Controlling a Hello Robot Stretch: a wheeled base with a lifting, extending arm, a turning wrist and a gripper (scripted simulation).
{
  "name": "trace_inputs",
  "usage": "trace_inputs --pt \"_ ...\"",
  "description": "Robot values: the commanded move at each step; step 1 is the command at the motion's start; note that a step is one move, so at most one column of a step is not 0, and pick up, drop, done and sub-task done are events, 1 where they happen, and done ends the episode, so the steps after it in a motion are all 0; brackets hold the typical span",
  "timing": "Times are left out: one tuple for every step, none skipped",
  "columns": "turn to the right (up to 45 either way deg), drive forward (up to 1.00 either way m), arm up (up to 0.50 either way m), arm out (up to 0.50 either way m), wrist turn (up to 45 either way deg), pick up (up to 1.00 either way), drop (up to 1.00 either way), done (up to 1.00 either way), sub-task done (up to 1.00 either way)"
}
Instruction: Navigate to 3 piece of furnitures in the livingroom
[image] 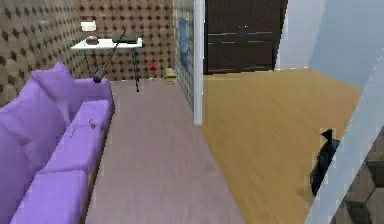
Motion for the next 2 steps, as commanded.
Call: trace_inputs --pt "-36.0 0.00 0.00 0.00 0.0 0.00 0.00 0.00 0.00" --pt "0.0 0.00 0.00 0.00 0.0 0.00 0.00 0.00 1.00"
